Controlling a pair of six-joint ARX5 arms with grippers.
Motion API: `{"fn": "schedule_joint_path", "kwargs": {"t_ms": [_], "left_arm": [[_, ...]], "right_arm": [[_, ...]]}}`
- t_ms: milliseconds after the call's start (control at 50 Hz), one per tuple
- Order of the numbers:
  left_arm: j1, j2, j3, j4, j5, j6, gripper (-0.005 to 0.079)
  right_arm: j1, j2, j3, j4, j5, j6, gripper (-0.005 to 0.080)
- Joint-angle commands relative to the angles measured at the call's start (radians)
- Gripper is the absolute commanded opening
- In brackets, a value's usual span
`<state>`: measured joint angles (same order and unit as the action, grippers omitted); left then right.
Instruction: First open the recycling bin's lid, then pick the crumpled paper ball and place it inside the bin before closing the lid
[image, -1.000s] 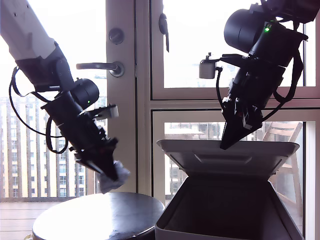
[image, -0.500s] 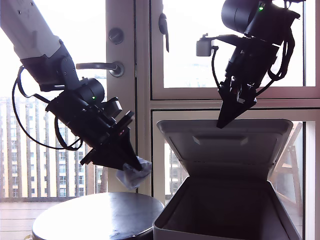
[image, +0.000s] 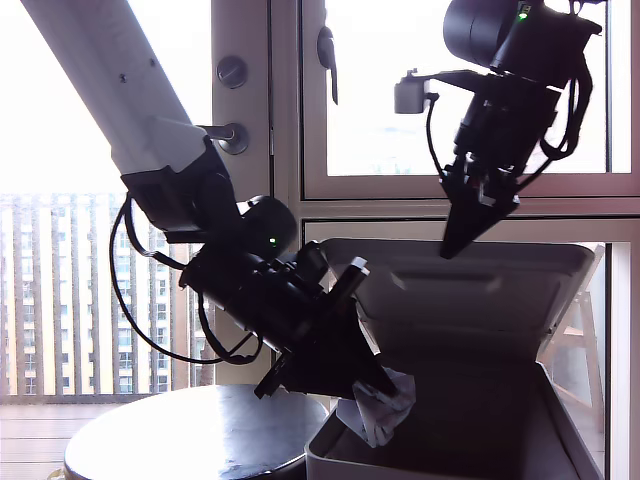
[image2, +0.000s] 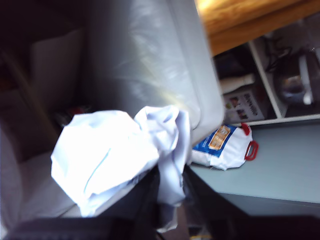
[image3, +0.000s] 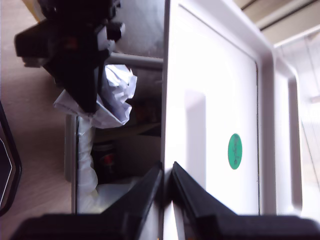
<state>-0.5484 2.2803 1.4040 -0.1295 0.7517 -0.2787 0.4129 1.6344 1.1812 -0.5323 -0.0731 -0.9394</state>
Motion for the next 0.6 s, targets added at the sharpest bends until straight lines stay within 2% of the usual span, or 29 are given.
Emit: {"fn": "schedule_joint_path", "kwargs": {"t_ms": [0,340,440,480,500,580], "left_arm": [[-0.008,0.004,-0.011,0.019,-0.023,0.011,-0.0021],[-0.050,0.004,-0.011,0.031,-0.198,0.008,-0.0021],[-0.050,0.004,-0.011,0.033,-0.204,-0.004,-0.0013],[-0.050,0.004,-0.011,0.031,-0.205,-0.004,0.0038],[-0.050,0.004,-0.011,0.031,-0.205,-0.004,0.0092],[-0.050,0.004,-0.011,0.026,-0.204,-0.003,0.0432]], "right_arm": [[0.004,-0.003,0.031,0.032,-0.002,0.001,-0.0012],[0.004,-0.003,0.031,0.032,-0.002,0.001,-0.0012],[0.004,-0.003,0.031,0.031,-0.002,0.001,-0.0012],[0.004,-0.003,0.031,0.031,-0.002,0.001,-0.0012],[0.004,-0.003,0.031,0.031,-0.002,0.001,-0.0012],[0.004,-0.003,0.031,0.030,-0.002,0.001,-0.0012]]}}
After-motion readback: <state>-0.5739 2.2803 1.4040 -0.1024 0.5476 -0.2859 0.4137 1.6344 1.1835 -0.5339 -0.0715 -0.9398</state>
